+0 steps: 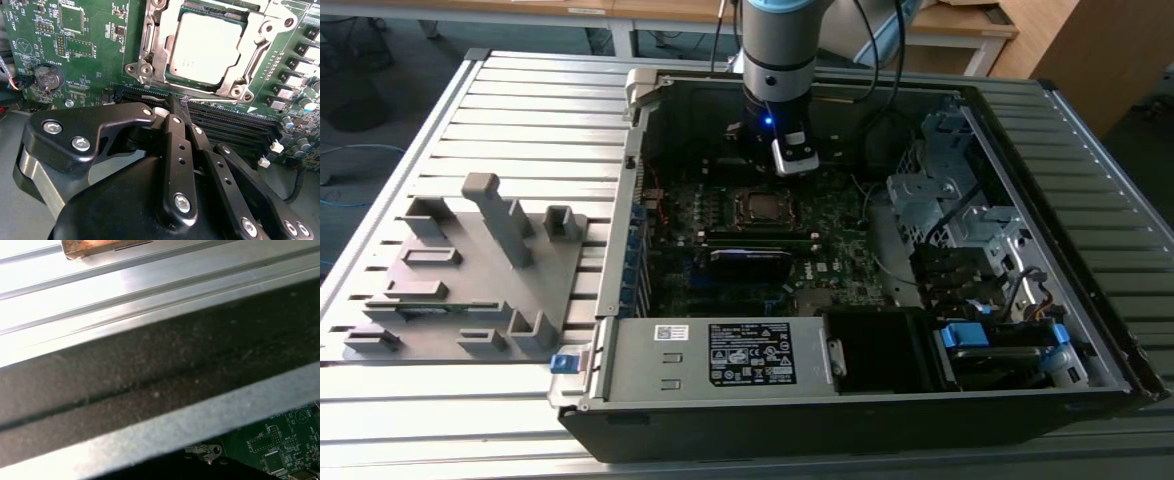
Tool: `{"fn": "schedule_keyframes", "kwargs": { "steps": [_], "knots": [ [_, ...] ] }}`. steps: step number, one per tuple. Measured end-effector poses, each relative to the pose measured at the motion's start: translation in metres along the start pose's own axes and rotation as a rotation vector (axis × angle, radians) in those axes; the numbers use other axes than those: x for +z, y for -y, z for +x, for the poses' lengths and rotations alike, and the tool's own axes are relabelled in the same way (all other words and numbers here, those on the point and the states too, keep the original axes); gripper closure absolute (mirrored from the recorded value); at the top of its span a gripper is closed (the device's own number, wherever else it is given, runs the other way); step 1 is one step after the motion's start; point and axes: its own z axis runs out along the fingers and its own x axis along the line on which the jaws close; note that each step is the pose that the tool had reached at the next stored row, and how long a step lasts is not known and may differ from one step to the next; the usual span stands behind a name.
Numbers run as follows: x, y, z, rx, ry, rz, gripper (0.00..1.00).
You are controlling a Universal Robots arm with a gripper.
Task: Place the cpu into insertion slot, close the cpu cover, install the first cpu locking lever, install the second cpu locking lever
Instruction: 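Install the first cpu locking lever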
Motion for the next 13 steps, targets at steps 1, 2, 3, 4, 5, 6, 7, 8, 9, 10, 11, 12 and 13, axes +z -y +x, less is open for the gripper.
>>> {"fn": "schedule_keyframes", "kwargs": {
  "steps": [1, 2, 3, 4, 5, 6, 7, 8, 9, 10, 11, 12, 13],
  "knots": [
    [0.0002, 0.0000, 0.0000, 0.000, 0.0015, -0.0003, 0.90],
    [0.0006, 0.0001, 0.0001, 0.000, 0.0037, -0.0013, 0.90],
    [0.0010, 0.0002, 0.0001, -0.001, 0.0060, -0.0020, 0.90],
    [0.0012, 0.0002, 0.0001, -0.001, 0.0080, -0.0027, 0.90],
    [0.0012, 0.0002, 0.0001, -0.001, 0.0083, -0.0027, 0.90],
    [0.0012, 0.0002, 0.0001, -0.001, 0.0084, -0.0028, 0.90],
    [0.0012, 0.0002, 0.0000, -0.001, 0.0091, -0.0030, 0.90],
    [0.0013, 0.0002, 0.0001, -0.001, 0.0106, -0.0036, 0.90],
    [0.0013, 0.0002, 0.0001, -0.002, 0.0125, -0.0044, 0.90],
    [0.0013, 0.0002, 0.0001, -0.002, 0.0145, -0.0055, 0.90],
    [0.0014, 0.0002, 0.0001, -0.002, 0.0169, -0.0067, 0.90],
    [0.0014, 0.0002, 0.0001, -0.003, 0.0193, -0.0077, 0.90],
    [0.0015, 0.0002, 0.0001, -0.003, 0.0217, -0.0086, 0.90]
  ]
}}
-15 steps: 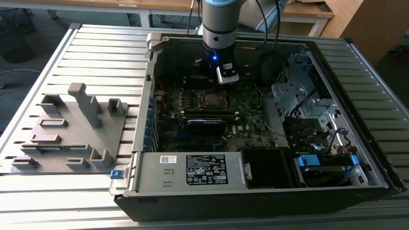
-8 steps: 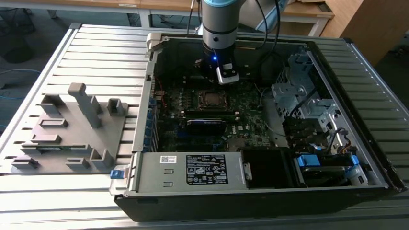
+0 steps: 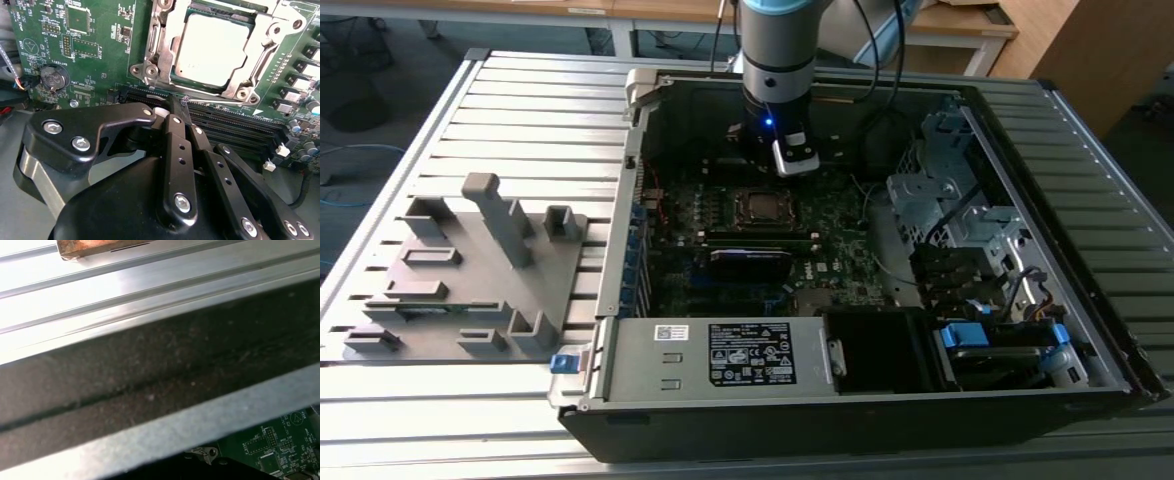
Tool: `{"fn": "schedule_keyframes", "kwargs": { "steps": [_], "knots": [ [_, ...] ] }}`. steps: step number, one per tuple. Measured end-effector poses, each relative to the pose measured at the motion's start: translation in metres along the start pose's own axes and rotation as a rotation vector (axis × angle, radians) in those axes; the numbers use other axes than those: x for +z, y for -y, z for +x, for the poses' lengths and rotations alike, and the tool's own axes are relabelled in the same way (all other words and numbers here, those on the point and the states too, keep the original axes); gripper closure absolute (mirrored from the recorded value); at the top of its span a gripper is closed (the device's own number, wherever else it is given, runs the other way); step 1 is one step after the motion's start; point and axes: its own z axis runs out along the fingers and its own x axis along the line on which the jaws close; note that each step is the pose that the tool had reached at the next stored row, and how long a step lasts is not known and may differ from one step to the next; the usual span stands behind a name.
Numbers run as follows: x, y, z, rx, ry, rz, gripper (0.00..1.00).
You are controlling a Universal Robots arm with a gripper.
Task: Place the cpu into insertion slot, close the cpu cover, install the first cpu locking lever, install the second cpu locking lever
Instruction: 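Install the first cpu locking lever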
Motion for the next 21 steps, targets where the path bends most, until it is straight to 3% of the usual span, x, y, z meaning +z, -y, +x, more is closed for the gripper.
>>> {"fn": "schedule_keyframes", "kwargs": {
  "steps": [6, 21],
  "knots": [
    [0.0001, 0.0001, 0.0003, -0.001, 0.0069, -0.0023, 0.90],
    [0.0002, -0.0013, 0.0029, -0.002, 0.0103, -0.0036, 0.90]
  ]
}}
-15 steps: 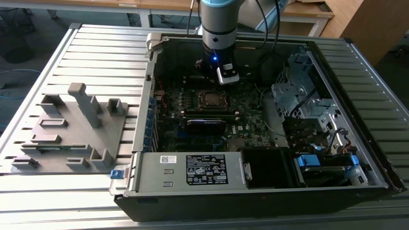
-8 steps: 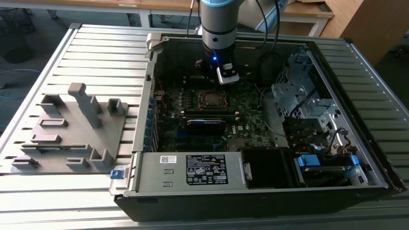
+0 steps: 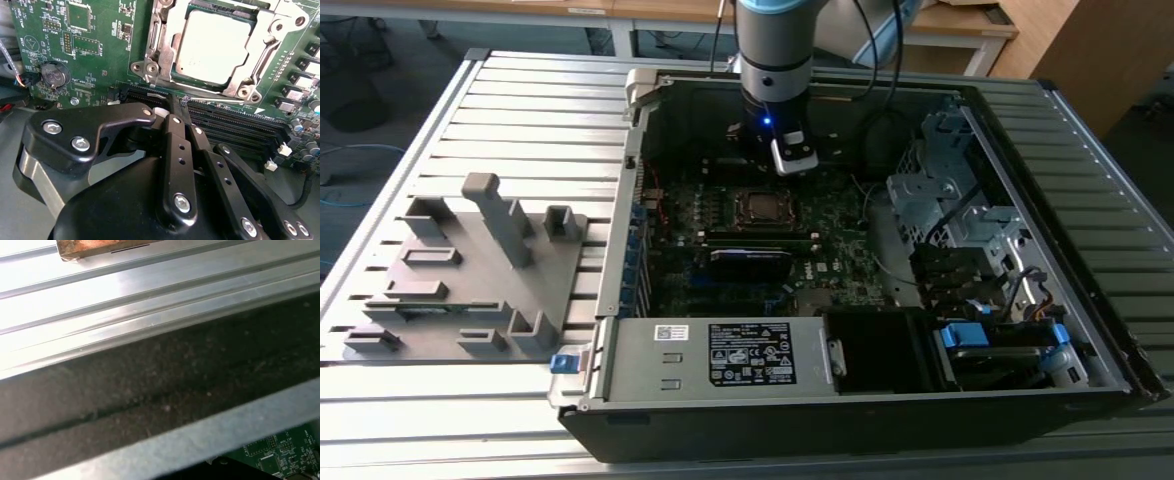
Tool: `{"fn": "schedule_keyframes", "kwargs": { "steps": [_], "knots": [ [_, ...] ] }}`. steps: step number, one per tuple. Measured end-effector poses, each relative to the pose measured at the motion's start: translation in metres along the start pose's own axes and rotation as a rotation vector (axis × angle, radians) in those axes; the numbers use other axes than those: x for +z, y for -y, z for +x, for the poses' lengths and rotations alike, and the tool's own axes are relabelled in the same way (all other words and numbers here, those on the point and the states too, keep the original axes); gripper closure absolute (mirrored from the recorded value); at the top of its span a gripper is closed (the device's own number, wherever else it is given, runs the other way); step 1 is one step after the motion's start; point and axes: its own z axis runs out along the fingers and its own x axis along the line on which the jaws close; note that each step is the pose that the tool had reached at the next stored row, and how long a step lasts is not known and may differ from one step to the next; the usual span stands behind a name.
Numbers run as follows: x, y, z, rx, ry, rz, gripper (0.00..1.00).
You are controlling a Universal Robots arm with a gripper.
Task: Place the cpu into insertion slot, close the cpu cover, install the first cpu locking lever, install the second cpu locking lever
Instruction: 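Install the first cpu locking lever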
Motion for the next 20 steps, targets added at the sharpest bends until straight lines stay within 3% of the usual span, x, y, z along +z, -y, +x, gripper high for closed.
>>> {"fn": "schedule_keyframes", "kwargs": {
  "steps": [3, 15, 20],
  "knots": [
    [0.0000, 0.0001, 0.0003, -0.001, 0.0086, -0.0028, 0.90],
    [0.0006, 0.0008, 0.0029, -0.002, 0.0126, -0.0040, 0.90],
    [0.0023, 0.0011, 0.0032, -0.004, 0.0189, 0.0061, 0.90]
  ]
}}
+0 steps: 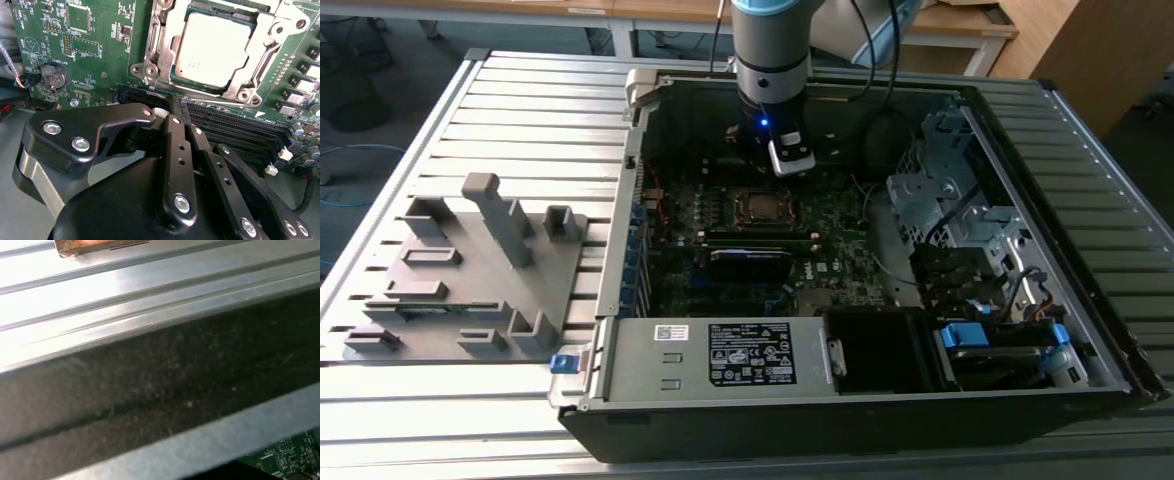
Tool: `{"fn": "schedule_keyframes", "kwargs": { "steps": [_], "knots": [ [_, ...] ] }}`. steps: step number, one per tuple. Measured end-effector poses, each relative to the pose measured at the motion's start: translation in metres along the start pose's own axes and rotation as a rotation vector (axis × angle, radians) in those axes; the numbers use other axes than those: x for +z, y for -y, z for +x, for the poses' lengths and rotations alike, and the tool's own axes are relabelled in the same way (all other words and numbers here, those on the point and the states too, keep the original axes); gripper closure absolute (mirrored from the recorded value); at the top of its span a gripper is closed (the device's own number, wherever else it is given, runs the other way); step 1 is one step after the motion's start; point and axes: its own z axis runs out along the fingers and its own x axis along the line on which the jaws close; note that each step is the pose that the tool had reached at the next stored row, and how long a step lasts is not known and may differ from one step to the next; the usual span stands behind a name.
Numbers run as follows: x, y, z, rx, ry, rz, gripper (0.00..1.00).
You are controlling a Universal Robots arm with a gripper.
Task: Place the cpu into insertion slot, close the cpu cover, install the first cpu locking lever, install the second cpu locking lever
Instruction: 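Install the first cpu locking lever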
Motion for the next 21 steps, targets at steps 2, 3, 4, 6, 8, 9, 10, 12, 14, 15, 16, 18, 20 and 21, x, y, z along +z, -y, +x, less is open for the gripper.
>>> {"fn": "schedule_keyframes", "kwargs": {
  "steps": [2, 3, 4, 6, 8, 9, 10, 12, 14, 15, 16, 18, 20, 21],
  "knots": [
    [0.0001, 0.0000, 0.0000, -0.001, 0.0019, 0.0061, 0.90],
    [0.0002, 0.0001, 0.0000, -0.001, 0.0029, 0.0092, 0.90],
    [0.0002, 0.0001, 0.0000, -0.002, 0.0038, 0.0122, 0.90],
    [0.0003, 0.0001, 0.0000, -0.003, 0.0057, 0.0183, 0.90],
    [0.0004, 0.0002, 0.0000, -0.003, 0.0069, 0.0221, 0.90],
    [0.0004, 0.0002, 0.0000, -0.003, 0.0069, 0.0222, 0.90],
    [0.0004, 0.0002, 0.0000, -0.003, 0.0070, 0.0221, 0.90],
    [0.0004, 0.0001, 0.0000, -0.003, 0.0069, 0.0221, 0.90],
    [-0.0012, -0.0002, -0.0001, -0.003, 0.0069, 0.0221, 0.90],
    [-0.0023, -0.0004, -0.0002, -0.003, 0.0070, 0.0219, 0.90],
    [-0.0031, -0.0006, -0.0003, -0.003, 0.0070, 0.0220, 0.90],
    [-0.0032, -0.0015, 0.0000, -0.003, 0.0071, 0.0221, 0.90],
    [-0.0030, -0.0041, 0.0009, -0.003, 0.0073, 0.0220, 0.90],
    [-0.0027, -0.0056, 0.0014, -0.003, 0.0075, 0.0220, 0.90]
  ]
}}
